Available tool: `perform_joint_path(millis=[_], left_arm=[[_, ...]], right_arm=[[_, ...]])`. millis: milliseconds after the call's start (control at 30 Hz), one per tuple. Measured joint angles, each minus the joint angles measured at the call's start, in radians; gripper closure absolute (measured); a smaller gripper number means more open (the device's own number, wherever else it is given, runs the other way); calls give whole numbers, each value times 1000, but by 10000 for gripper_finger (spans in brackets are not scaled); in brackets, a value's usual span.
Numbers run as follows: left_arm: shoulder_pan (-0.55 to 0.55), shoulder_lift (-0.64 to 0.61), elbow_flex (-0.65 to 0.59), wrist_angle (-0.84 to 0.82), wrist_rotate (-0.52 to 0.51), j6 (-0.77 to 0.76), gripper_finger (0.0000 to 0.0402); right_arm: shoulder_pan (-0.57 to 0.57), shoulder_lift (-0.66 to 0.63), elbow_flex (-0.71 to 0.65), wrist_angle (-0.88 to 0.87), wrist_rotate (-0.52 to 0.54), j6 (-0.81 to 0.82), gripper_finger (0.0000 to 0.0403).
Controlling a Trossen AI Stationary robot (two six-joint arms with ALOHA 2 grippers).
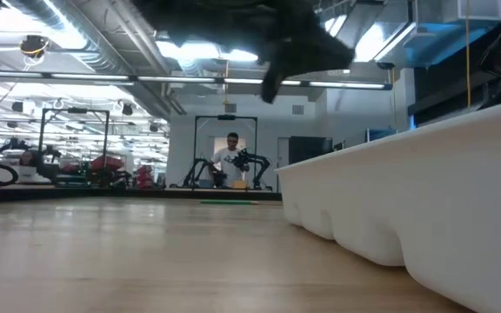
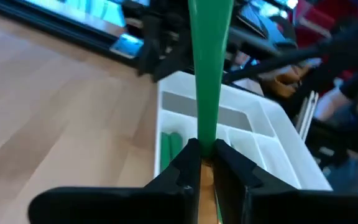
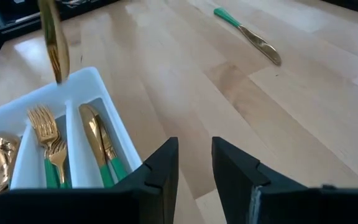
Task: Sort silverware
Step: Put the bottom green table knife into the silverware tray
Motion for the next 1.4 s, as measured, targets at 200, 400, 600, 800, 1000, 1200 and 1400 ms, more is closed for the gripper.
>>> perform_joint_path(millis=[200,400,600,800,1000,1200,1400], left_arm=[[-14,105,144,-237,14,111,381],[-14,185,207,-279,13,150,374],[-16,227,228,-266,14,166,378],[-22,231,229,-265,13,174,371],[-43,232,229,-259,14,181,370],[-62,246,229,-232,16,234,369],[-52,265,229,-222,15,192,359]], right_arm=[[0,0,0,3,-49,-31,304],[0,-10,0,44,-90,-121,304],[0,-70,0,192,-160,-276,304],[0,-122,0,387,-227,-543,304],[0,-163,0,433,-227,-673,304],[0,-197,0,431,-228,-676,304],[0,-198,0,428,-228,-673,304]])
